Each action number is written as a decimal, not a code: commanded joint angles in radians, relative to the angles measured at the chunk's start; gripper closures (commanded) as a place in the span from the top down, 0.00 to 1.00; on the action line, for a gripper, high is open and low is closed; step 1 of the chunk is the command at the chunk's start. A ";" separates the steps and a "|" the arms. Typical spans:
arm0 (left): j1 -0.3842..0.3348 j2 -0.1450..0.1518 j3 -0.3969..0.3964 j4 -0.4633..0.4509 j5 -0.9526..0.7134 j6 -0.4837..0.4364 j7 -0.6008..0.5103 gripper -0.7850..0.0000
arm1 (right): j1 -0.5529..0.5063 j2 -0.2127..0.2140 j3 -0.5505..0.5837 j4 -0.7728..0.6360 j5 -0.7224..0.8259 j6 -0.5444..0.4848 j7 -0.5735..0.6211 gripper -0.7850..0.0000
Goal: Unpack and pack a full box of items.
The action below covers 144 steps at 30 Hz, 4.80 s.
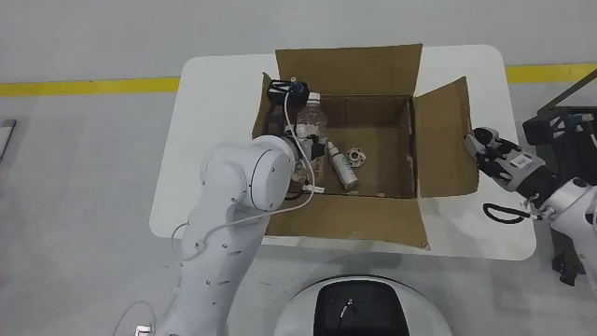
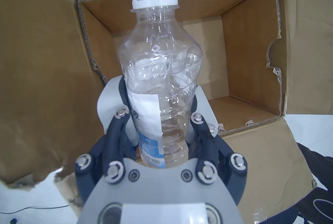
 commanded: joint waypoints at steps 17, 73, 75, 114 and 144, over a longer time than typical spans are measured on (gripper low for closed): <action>-0.006 -0.001 -0.040 -0.086 0.003 0.013 -0.021 0.00 | -0.015 -0.001 0.011 0.004 0.027 -0.010 -0.014 0.00; 0.187 0.070 -0.280 0.060 0.173 -0.166 0.005 0.00 | -0.002 0.014 0.127 0.067 0.062 -0.063 0.042 0.00; 0.191 0.073 -0.280 0.085 0.185 -0.185 0.012 0.00 | -0.002 0.014 0.127 0.067 0.062 -0.063 0.042 0.00; 0.162 0.064 -0.192 0.233 0.216 -0.161 0.031 1.00 | -0.009 0.030 0.214 0.072 0.126 -0.179 0.049 1.00; 0.253 0.065 -0.246 -0.128 0.208 -0.050 0.038 1.00 | 0.049 0.049 0.143 -0.040 0.111 -0.259 0.058 0.00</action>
